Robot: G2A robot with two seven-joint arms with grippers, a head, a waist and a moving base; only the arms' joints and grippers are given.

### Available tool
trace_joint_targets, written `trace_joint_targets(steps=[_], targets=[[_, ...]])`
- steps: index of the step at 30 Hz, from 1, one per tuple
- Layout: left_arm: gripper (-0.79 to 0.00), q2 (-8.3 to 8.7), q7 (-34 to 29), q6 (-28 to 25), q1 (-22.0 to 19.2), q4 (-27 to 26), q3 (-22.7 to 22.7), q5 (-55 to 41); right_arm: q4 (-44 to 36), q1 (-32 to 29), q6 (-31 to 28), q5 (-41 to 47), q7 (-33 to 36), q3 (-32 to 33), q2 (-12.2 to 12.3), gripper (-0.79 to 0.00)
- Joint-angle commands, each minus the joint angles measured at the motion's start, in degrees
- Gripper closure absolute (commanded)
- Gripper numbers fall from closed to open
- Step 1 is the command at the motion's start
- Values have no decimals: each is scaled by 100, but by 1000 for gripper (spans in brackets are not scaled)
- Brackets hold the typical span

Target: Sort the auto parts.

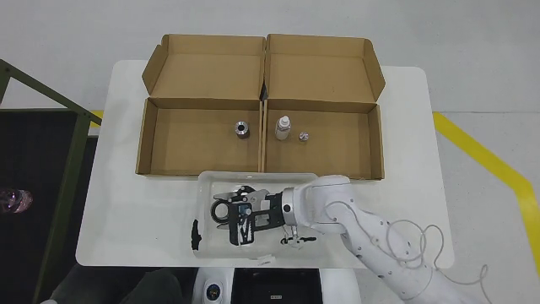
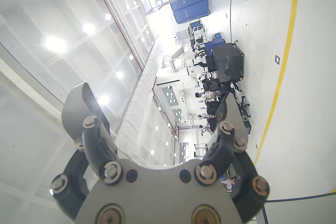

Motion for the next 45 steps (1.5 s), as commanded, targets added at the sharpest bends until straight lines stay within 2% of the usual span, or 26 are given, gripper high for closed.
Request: trace_joint_targets(steps=[1, 10, 21, 45], targets=[[-785, 0, 0, 0, 0, 0, 0, 0, -52, 9, 21, 99, 18, 59, 7, 0], [-785, 0, 0, 0, 0, 0, 0, 0, -68, 160, 121, 575, -59, 275, 9, 0], [-785, 0, 0, 0, 0, 0, 0, 0, -48, 464, 339, 646, 22, 417, -8, 0], [-785, 0, 0, 0, 0, 0, 0, 0, 1348, 1553, 919, 786, 239, 28, -296, 0]])
